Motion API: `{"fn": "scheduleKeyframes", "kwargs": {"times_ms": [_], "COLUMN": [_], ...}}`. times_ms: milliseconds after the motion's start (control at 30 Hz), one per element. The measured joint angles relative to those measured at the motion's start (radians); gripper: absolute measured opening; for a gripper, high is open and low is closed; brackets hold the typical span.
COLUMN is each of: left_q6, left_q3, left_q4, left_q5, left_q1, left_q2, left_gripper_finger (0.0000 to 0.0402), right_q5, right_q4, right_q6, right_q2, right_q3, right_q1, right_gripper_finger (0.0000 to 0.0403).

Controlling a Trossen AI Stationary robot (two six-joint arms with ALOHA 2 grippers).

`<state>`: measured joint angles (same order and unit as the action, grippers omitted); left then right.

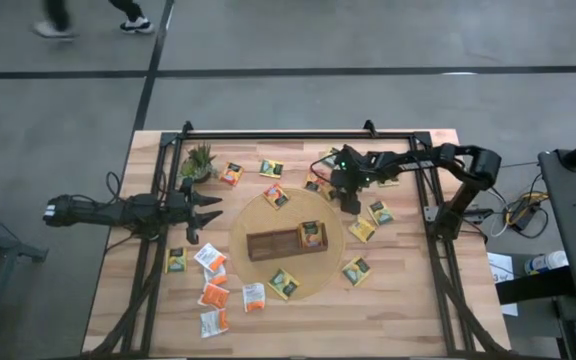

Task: Pick & Place Tea
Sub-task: Put the orange tea bag into the right section of the wooden organizer

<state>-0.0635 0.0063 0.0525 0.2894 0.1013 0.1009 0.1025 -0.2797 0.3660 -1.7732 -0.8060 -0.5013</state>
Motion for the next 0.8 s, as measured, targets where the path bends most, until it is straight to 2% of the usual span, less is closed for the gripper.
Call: {"fn": "scheduleKeyframes", "kwargs": {"times_ms": [100,233,367,567,800], "left_q6": [0.0,0.0,0.0,0.0,0.0], "left_q3": [0.0,0.0,0.0,0.0,0.0], "left_q4": [0.0,0.0,0.0,0.0,0.0], "left_q5": [0.0,0.0,0.0,0.0,0.0], "left_q1": [0.0,0.0,0.0,0.0,0.0], "left_q2": [0.0,0.0,0.0,0.0,0.0], "left_gripper_finger": [0.0165,0.0165,0.0165,0.0165,0.0165], "right_q5": [-0.003,-0.033,-0.098,-0.121,-0.156], "right_q4": [0.011,0.009,-0.032,-0.057,0.001], "right_q6": [0.007,0.002,-0.026,-0.034,-0.101], "right_q2": [-0.007,0.046,0.137,0.324,0.525], "right_q3": [-0.001,0.008,0.02,0.015,0.014], "right_q1": [0.0,0.002,-0.002,0.014,0.085], "right_gripper_finger": [0.0121,0.0027,0.0011,0.0008,0.0008]}}
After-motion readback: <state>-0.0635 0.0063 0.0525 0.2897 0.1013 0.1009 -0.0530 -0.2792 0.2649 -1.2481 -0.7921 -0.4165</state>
